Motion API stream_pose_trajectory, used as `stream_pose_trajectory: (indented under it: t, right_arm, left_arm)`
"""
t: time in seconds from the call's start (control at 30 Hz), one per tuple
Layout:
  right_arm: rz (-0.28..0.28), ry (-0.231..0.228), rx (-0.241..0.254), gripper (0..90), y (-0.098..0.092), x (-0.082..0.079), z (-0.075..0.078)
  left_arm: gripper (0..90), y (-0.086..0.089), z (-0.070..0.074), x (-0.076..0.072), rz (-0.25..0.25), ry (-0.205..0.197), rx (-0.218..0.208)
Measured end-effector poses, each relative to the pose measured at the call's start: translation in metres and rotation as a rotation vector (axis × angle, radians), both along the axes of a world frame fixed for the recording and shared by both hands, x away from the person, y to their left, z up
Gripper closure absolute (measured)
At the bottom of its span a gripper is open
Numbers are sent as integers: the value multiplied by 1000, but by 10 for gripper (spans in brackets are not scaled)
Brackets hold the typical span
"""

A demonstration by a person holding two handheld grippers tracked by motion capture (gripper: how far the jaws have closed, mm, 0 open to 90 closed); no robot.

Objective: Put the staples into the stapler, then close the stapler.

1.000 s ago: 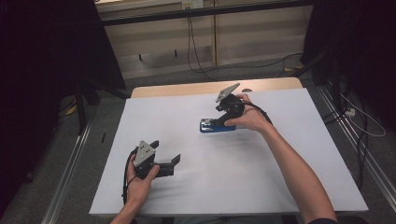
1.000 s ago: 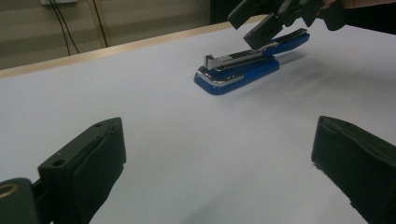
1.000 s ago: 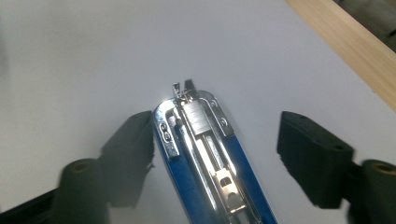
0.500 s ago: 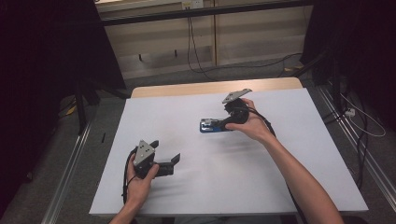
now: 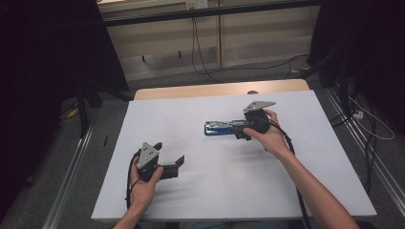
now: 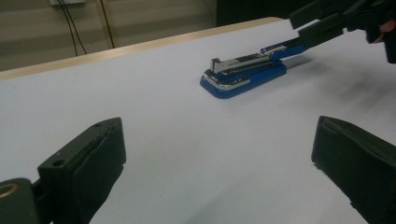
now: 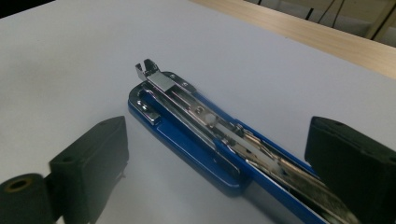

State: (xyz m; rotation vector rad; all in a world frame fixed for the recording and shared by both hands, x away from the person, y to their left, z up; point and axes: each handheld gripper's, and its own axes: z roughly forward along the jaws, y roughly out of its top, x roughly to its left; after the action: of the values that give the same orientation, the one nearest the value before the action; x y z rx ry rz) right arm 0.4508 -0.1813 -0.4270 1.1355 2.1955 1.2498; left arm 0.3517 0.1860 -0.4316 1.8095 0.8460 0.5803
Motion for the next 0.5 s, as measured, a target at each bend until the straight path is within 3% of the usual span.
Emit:
stream_pose_trajectory:
  t: [0.23, 0.4, 0.5]
  right_arm:
    - [-43, -31, -18, 54, -7, -21, -3]
    - [-78, -54, -24, 54, -14, -32, -4]
    - [-84, -45, -17, 45, -20, -37, -6]
  left_arm:
    - [31, -3, 0, -1, -17, -1, 3]
    - [29, -3, 0, -1, 13, 7, -3]
    - [24, -5, 1, 2, 32, 26, -7]
